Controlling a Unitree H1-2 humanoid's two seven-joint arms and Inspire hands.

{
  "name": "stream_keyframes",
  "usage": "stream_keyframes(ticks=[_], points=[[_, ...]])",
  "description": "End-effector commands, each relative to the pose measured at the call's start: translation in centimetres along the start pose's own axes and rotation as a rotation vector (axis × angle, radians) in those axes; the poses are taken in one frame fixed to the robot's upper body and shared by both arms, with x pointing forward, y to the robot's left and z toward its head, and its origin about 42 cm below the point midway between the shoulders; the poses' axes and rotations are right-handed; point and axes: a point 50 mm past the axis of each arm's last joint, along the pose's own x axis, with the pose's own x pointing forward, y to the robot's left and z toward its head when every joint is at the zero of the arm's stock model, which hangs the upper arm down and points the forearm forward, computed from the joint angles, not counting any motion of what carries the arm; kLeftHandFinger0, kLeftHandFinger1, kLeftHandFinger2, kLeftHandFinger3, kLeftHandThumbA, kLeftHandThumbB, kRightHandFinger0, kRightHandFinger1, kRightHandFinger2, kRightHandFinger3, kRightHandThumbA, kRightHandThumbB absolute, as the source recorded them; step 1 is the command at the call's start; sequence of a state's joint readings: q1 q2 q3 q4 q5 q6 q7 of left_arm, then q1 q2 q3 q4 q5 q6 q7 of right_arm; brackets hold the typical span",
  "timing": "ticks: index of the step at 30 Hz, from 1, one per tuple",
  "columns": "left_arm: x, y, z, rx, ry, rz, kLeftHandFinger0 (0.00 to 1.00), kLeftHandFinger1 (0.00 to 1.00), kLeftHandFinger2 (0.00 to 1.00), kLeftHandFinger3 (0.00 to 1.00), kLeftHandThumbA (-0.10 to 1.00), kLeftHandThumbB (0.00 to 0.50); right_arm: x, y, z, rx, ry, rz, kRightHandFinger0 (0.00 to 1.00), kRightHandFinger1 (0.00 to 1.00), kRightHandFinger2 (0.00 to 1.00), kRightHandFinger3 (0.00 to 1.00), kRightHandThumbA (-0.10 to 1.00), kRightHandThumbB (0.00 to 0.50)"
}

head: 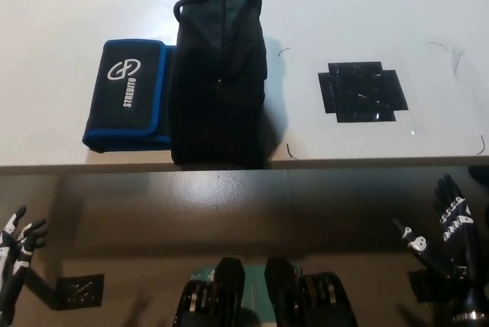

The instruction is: Use both hands to pick up the lunch bag on the right hand side and smoothly move it near the note book on the left hand side

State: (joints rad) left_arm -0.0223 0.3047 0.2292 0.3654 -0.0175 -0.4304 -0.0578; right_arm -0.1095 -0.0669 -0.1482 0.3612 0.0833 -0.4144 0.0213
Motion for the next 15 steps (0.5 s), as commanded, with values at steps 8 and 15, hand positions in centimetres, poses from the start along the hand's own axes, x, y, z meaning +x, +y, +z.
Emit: stream_keyframes(ticks=[8,15], points=[[1.7,1.0,1.64,0.021,-0.092,0.0,0.81,0.81,0.84,1.0,0.8,0.075,1.57,0.16,1.32,-0.003,-0.093,0.013,1.0,1.0,1.0,1.0,1.0,0.181],[2.01,0.96,1.76,0.014,-0.097,-0.001,0.79,0.8,0.84,1.0,0.78,0.112,1.96,0.2,1.42,0.001,-0.097,0.013,1.0,1.0,1.0,1.0,1.0,0.177]])
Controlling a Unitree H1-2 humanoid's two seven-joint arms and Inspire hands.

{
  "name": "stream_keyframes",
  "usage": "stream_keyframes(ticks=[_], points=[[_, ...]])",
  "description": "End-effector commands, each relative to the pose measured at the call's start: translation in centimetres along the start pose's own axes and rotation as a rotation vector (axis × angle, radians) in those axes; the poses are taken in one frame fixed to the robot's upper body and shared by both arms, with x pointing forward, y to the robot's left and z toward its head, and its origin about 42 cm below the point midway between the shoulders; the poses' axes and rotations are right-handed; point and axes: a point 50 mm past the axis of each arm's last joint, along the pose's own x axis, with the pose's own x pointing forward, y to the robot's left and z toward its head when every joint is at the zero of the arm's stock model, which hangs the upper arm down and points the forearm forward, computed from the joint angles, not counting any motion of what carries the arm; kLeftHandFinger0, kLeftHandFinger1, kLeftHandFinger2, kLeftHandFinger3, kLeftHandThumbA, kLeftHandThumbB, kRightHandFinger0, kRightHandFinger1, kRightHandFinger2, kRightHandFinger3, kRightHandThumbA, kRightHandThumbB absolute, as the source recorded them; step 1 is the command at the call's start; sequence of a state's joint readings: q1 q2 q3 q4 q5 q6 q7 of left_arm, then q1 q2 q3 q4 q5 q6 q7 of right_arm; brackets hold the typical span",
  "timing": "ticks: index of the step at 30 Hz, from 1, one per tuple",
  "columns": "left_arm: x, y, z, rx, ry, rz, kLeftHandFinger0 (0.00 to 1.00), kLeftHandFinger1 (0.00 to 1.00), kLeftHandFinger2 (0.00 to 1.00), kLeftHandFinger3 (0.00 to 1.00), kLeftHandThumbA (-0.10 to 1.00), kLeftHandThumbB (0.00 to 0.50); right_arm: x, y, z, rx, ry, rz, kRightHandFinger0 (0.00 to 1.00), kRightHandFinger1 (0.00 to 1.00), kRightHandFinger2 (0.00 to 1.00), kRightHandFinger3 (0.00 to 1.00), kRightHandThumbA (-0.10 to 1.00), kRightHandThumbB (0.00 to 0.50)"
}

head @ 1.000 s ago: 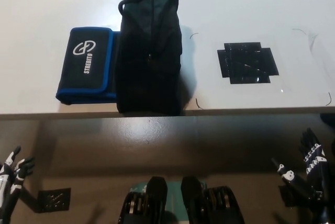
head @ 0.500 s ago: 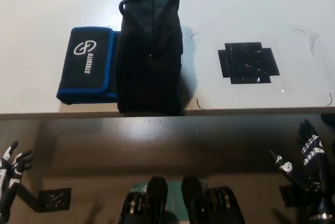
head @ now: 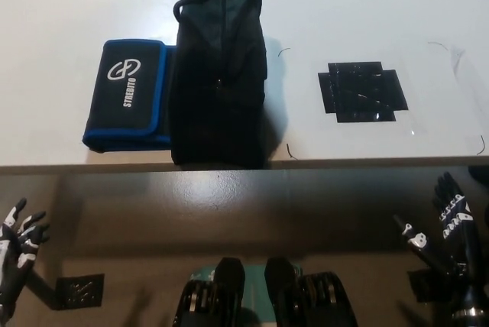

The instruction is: Use both hands to pick up the lunch bag on the right hand side and smoothly move it near the note book on the left hand side

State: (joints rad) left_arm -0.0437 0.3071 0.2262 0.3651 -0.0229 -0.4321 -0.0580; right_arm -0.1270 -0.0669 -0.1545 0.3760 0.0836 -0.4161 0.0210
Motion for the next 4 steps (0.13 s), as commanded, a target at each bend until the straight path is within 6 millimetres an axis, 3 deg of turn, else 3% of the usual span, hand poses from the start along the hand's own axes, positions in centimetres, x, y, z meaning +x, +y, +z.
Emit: stream_keyframes(ticks=[1,4], points=[[1.15,1.07,1.2,0.022,-0.073,-0.002,0.79,0.79,0.84,1.0,0.78,0.111,1.41,0.17,1.37,-0.003,-0.093,0.016,1.0,1.0,1.0,1.0,1.0,0.178],[1.24,1.13,1.2,0.046,-0.072,-0.004,0.78,0.79,0.84,1.0,0.8,0.116,1.5,0.17,1.34,0.0,-0.092,0.014,1.0,1.0,1.0,1.0,1.0,0.182]])
